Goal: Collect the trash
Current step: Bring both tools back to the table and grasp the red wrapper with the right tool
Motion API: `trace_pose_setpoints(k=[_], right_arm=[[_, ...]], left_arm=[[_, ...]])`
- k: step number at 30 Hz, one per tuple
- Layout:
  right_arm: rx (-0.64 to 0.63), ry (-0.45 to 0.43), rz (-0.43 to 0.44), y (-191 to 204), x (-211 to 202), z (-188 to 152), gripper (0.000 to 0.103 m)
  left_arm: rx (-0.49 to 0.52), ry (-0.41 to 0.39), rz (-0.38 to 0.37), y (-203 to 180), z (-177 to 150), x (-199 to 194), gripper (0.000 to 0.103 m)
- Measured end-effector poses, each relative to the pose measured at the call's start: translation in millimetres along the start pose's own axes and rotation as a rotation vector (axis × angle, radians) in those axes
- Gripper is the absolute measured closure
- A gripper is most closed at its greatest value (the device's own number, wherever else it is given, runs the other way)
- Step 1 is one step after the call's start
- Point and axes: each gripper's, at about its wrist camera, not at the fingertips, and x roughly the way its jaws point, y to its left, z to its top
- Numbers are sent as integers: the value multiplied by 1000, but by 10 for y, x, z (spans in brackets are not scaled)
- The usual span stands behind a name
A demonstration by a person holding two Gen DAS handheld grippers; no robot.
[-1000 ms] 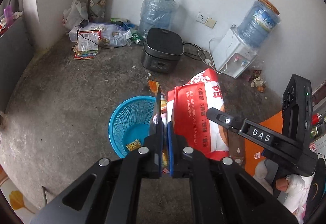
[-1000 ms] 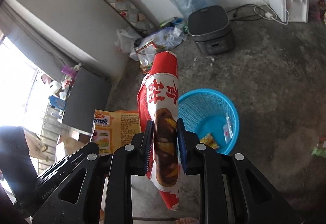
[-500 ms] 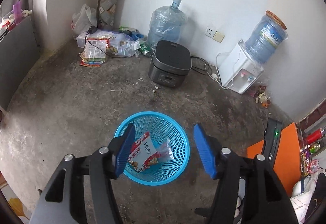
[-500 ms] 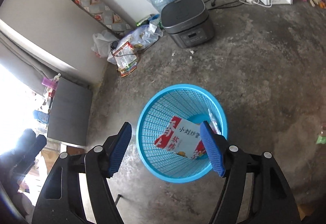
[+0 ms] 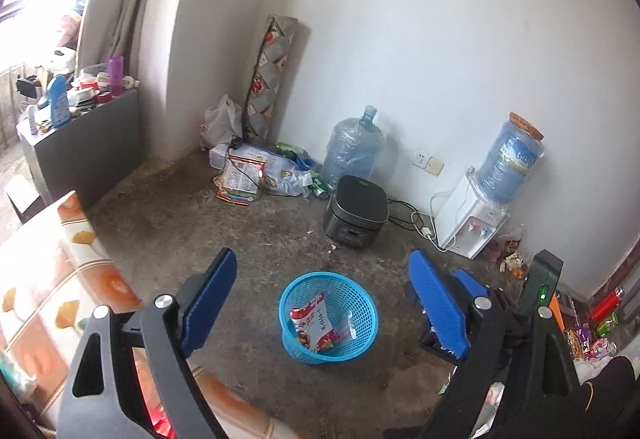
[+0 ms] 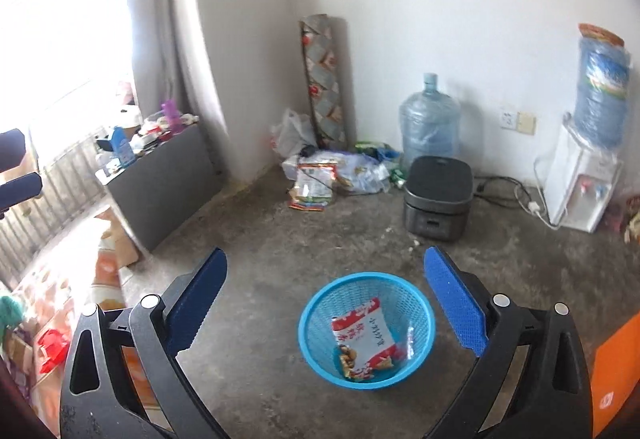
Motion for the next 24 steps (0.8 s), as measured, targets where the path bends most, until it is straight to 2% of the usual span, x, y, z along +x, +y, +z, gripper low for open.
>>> trace_pose_setpoints(k=[4, 7, 10, 13, 17, 24], right_arm=[[-3, 42, 181, 325, -183, 25, 8], [4, 133, 317, 591, -141, -11, 8], [-22, 217, 415, 946, -63, -93, 8], [-57, 289, 479, 1305, -24, -189, 9], [-107, 350, 525, 1703, 17, -284, 9], [-194, 466, 546, 2199, 247, -479, 24]], left_arm=[[-46, -50, 74, 354, -210, -687, 13], [-96, -73, 150, 686, -479, -1148, 12], [-152, -62, 226, 979, -763, -1464, 11], [-223, -34, 277, 1233, -1048, -1674, 11], [-317, -15, 293, 1437, -1311, -1822, 11], [-305, 6, 338, 1592, -1427, -1890, 11]])
